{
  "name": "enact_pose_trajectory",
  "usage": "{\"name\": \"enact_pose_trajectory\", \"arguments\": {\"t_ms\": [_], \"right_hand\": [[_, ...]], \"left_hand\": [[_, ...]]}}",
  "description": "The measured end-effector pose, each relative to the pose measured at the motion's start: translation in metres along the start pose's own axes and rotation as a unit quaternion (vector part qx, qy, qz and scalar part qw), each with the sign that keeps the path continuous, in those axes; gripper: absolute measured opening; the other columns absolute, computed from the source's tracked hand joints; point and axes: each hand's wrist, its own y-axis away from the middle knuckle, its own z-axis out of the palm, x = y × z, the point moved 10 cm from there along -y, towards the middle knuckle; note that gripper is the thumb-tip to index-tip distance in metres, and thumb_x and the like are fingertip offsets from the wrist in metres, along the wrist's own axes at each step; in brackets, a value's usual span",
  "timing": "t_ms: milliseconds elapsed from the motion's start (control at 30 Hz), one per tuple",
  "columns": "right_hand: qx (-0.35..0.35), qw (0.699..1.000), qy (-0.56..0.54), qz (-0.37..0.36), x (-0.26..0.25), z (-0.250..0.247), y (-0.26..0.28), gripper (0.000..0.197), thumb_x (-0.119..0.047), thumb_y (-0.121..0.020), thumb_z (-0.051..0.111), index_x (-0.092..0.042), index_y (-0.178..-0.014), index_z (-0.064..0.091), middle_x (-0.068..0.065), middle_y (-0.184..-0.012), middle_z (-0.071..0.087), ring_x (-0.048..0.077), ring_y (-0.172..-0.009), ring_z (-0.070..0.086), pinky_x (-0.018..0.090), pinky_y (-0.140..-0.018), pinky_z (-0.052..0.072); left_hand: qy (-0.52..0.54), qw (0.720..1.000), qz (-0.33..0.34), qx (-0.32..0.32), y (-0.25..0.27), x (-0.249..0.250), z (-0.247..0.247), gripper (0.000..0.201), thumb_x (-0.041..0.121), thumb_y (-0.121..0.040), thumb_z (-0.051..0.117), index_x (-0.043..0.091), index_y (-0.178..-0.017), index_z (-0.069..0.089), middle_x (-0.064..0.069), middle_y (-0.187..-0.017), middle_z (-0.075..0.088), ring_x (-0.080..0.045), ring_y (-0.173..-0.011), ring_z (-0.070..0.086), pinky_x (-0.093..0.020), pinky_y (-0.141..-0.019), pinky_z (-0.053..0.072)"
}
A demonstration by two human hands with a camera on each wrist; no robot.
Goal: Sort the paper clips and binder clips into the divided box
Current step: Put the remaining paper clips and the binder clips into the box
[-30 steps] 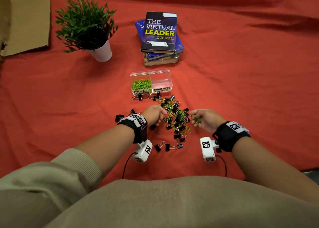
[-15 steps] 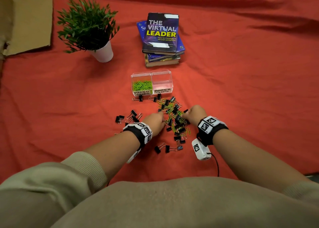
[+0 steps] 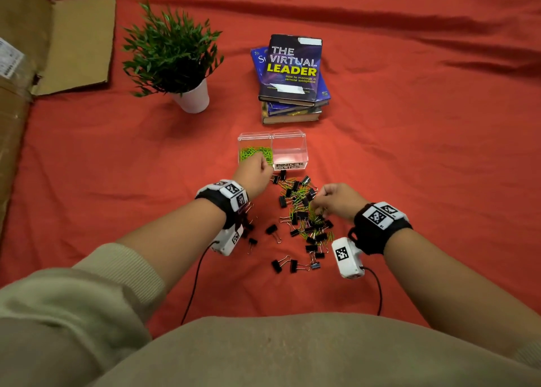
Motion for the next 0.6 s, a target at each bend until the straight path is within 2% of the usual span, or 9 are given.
{"name": "enact_pose_trajectory", "arguments": {"t_ms": [100,200,300,433,500,600], "right_hand": [[-0.016,0.999,-0.043,-0.029,-0.027,-0.001,-0.001,0.013,-0.003,-0.082,0.065,-0.007,-0.071,0.059,0.014,-0.075,0.067,0.018,-0.057,0.056,0.029,-0.057,0.047],[-0.03,0.995,-0.075,-0.056,-0.057,-0.001,-0.004,0.011,-0.002,-0.084,0.062,-0.008,-0.075,0.06,0.01,-0.074,0.066,0.017,-0.06,0.057,0.028,-0.057,0.047],[-0.024,0.993,-0.086,-0.081,-0.092,0.001,-0.011,0.009,-0.003,-0.086,0.06,-0.008,-0.079,0.061,0.008,-0.074,0.066,0.014,-0.058,0.057,0.023,-0.052,0.046],[0.028,0.99,-0.053,-0.128,-0.136,0.0,-0.031,0.011,-0.003,-0.087,0.059,-0.008,-0.077,0.061,0.007,-0.069,0.063,0.011,-0.053,0.055,0.022,-0.048,0.045],[0.051,0.987,-0.032,-0.15,-0.154,0.002,-0.043,0.011,-0.003,-0.088,0.057,-0.007,-0.078,0.061,0.008,-0.066,0.061,0.012,-0.052,0.054,0.019,-0.045,0.045],[0.09,0.981,0.032,-0.169,-0.173,0.009,-0.059,0.006,-0.006,-0.086,0.056,-0.007,-0.084,0.062,0.008,-0.066,0.06,0.014,-0.052,0.052,0.019,-0.045,0.046]], "left_hand": [[-0.028,0.999,0.007,0.023,-0.027,0.008,-0.025,0.007,0.01,-0.091,0.045,0.011,-0.084,0.045,0.0,-0.068,0.047,-0.019,-0.062,0.044,-0.029,-0.053,0.033],[-0.104,0.994,0.02,0.009,-0.051,0.008,-0.032,0.005,0.006,-0.089,0.047,0.007,-0.089,0.051,-0.012,-0.092,0.055,-0.027,-0.082,0.05,-0.034,-0.071,0.039],[-0.171,0.984,0.038,-0.032,-0.064,0.004,-0.023,0.016,0.004,-0.087,0.047,0.003,-0.1,0.057,-0.017,-0.111,0.055,-0.033,-0.102,0.054,-0.037,-0.087,0.044],[-0.188,0.978,0.047,-0.077,-0.058,-0.001,-0.011,0.023,0.005,-0.088,0.048,0.007,-0.106,0.062,-0.014,-0.115,0.062,-0.031,-0.104,0.059,-0.037,-0.09,0.049],[-0.153,0.986,0.054,-0.045,-0.047,-0.002,-0.018,0.025,0.005,-0.087,0.049,0.008,-0.107,0.063,-0.014,-0.113,0.065,-0.031,-0.101,0.061,-0.035,-0.087,0.049],[-0.1,0.991,0.068,0.053,-0.017,-0.003,-0.034,0.02,0.004,-0.084,0.052,0.007,-0.101,0.063,-0.011,-0.108,0.062,-0.027,-0.103,0.055,-0.033,-0.089,0.041]]}}
